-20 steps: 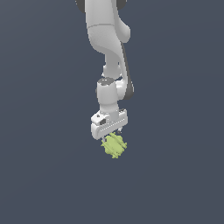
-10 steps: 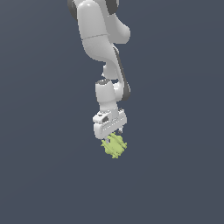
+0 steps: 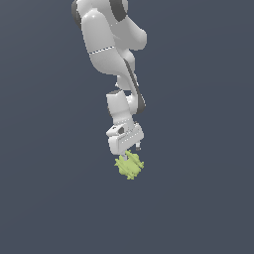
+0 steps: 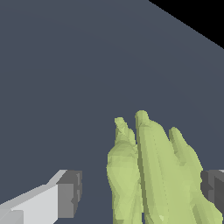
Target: Pick up the object and move it to a goal position.
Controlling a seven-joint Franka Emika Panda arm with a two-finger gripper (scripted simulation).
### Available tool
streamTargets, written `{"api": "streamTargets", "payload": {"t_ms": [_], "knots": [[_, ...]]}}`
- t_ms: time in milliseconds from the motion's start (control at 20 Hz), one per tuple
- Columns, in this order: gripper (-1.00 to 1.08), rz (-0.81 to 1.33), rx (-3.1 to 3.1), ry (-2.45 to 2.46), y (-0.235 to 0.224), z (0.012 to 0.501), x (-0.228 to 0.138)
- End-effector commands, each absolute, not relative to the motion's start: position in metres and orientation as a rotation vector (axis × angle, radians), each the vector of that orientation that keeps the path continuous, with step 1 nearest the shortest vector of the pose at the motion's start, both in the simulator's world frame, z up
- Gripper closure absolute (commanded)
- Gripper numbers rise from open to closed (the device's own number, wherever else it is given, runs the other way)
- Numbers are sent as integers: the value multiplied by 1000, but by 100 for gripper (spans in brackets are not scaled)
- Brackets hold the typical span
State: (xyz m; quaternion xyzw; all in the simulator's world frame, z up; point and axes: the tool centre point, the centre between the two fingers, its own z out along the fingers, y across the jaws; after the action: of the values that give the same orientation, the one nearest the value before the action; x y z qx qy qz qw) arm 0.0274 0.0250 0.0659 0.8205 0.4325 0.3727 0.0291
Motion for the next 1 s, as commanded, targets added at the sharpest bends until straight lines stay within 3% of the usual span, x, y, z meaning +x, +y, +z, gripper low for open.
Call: {"api": "streamTargets", "payload": {"t_ms": [0, 950], "knots": [[-100, 1194, 2497, 1352, 27, 68, 26], [-100, 1253, 2450, 1373, 36, 58, 37]]}}
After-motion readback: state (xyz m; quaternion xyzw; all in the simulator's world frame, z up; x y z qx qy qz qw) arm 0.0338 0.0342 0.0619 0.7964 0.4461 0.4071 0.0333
